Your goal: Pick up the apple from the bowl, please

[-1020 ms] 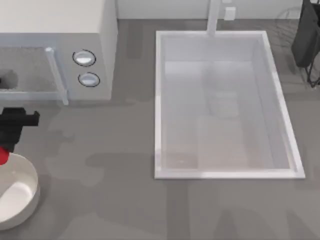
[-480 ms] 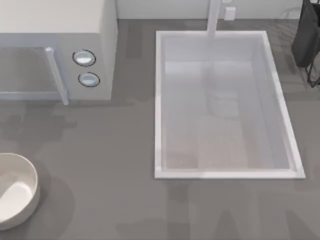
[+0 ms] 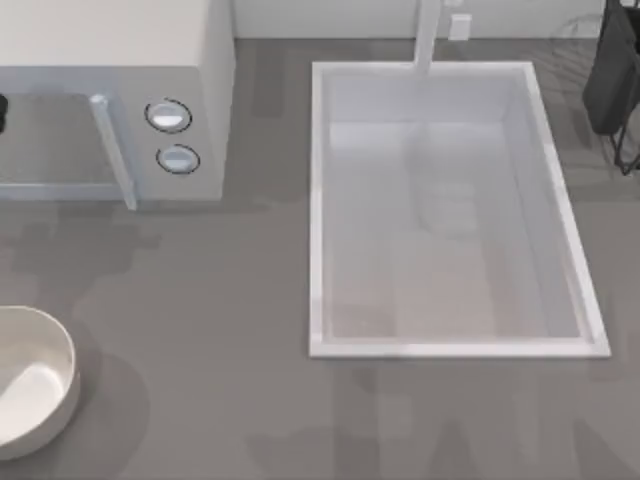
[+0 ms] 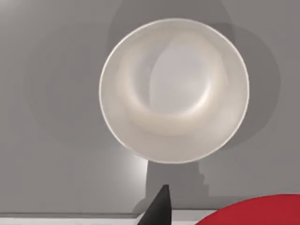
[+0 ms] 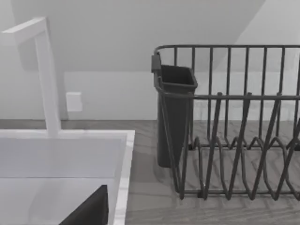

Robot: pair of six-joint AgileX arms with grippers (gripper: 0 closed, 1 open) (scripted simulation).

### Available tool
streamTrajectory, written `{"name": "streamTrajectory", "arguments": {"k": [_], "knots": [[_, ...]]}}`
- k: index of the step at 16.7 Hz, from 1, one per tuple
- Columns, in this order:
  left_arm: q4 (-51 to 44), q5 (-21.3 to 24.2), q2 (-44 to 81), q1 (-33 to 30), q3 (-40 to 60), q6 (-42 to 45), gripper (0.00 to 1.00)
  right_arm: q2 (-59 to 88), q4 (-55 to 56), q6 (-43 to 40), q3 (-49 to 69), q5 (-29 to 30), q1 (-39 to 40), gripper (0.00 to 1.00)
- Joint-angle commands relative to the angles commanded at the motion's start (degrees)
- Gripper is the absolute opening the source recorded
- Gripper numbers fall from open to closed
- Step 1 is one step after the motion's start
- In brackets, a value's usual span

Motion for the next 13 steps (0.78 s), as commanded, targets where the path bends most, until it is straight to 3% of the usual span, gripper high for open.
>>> {"name": "streamTrajectory", "arguments": {"k": [9,13], "knots": [[5.72,0.78,31.65,-17.8,20.48,-17.46,0.0,0.0,0.0,0.0,0.0,0.0,0.0,1.0],[8.0,1.01,38.56,-22.95,25.79,-22.52,0.0,0.0,0.0,0.0,0.0,0.0,0.0,1.0]]}}
